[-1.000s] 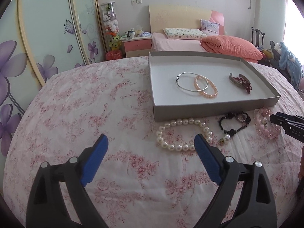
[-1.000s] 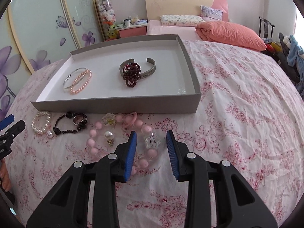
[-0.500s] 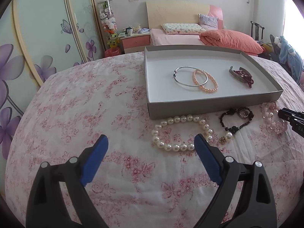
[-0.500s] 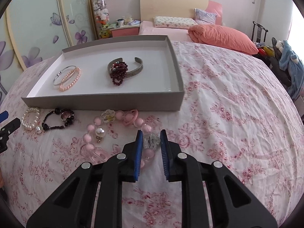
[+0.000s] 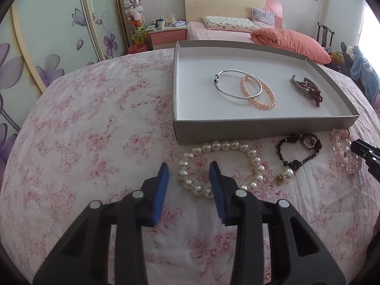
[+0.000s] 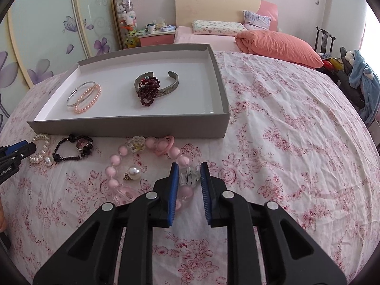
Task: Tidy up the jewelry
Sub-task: 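Grasp the white pearl bracelet with the left tool while the right tool grasps the pink crystal bracelet, then carry both bracelets over the grey tray and lower them inside, then open both tools and withdraw them from the tray, then grasp the pearl pendant on the bedspread with the left tool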
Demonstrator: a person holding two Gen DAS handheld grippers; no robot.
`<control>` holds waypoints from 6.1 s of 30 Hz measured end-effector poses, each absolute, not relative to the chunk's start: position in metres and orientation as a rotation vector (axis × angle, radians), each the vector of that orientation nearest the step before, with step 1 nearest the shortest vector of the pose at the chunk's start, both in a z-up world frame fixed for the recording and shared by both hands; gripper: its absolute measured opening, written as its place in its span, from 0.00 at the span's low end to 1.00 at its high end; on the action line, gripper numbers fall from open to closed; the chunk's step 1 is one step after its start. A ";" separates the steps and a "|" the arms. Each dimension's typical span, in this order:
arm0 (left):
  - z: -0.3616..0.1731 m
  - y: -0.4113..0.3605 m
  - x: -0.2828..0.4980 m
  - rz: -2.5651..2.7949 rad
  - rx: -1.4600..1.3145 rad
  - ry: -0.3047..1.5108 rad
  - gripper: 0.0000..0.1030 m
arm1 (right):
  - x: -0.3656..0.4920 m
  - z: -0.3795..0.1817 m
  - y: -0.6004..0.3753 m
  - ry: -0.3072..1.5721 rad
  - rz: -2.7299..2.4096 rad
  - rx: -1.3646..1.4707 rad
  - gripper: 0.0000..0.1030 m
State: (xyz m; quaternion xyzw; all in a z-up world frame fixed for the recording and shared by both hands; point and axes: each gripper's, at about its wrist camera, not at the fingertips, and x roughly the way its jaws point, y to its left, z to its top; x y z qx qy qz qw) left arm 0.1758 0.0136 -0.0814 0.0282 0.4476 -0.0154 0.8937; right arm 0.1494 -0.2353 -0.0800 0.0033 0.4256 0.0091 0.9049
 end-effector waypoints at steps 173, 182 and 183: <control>-0.032 0.007 0.149 -0.127 0.011 0.697 0.63 | 0.144 -0.068 -0.207 0.851 0.217 -0.018 0.37; -0.045 -0.006 0.142 -0.184 0.051 0.729 0.64 | 0.148 -0.081 -0.201 0.889 0.190 -0.026 0.28; -0.046 -0.008 0.142 -0.190 0.053 0.731 0.64 | 0.148 -0.081 -0.201 0.887 0.189 -0.026 0.28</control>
